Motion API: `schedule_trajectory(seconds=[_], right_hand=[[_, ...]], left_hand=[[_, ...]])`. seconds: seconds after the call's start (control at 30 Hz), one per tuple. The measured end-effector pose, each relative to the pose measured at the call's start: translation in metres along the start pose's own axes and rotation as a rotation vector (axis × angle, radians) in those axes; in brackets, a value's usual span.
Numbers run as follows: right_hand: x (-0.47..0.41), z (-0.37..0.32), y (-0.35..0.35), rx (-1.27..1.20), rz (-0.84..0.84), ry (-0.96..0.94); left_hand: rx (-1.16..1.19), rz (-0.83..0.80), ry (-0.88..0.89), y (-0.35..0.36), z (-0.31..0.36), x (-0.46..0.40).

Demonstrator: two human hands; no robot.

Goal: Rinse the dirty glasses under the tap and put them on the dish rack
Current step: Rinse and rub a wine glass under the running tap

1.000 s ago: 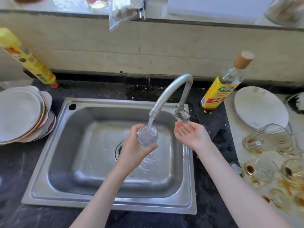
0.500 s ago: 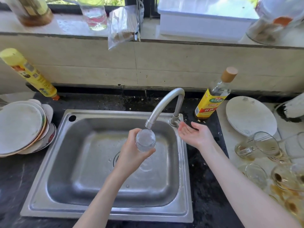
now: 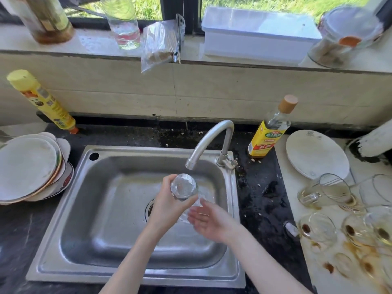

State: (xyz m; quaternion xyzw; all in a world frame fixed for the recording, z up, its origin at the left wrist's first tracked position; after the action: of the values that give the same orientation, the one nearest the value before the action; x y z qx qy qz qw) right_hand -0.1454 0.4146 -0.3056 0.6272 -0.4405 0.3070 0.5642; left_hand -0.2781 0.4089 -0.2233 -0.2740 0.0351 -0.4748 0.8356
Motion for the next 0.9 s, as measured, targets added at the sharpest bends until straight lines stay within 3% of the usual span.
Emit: schedule_trajectory(seconds=[0.27,0.4,0.5,0.6,0.9], right_hand=[[-0.014,-0.004,0.024,-0.414,-0.112,-0.021],[-0.007,-0.026,0.020,-0.458,-0.112,-0.175],[0.012,-0.052,0.019,-0.253,-0.088,-0.418],[0.031,-0.068,0.024,-0.009,-0.065,-0.626],[0.068,-0.067,0.039,0.353,-0.088,-0.919]], left_hand=[[-0.028,-0.043,0.106,0.008,0.006,0.013],[0.041,-0.111,-0.060,0.010,-0.017,0.013],[0.240,-0.189,-0.227,0.015,-0.036,0.019],[0.269,-0.232,-0.254,0.020,-0.041,0.026],[-0.220,-0.177,0.048,0.016,-0.033,0.037]])
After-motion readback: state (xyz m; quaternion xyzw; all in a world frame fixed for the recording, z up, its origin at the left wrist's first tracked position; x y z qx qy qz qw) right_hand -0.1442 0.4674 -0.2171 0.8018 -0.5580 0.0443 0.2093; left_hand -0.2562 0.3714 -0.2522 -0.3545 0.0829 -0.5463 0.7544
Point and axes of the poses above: each hand's wrist, its own x-axis away from the middle knuckle, its own y-axis out of the palm, z = x × y, the point moved 9 cm from there along -x, towards the middle knuckle, and after that the axes turned 10 degrees about -x, right-handed, at the moved point
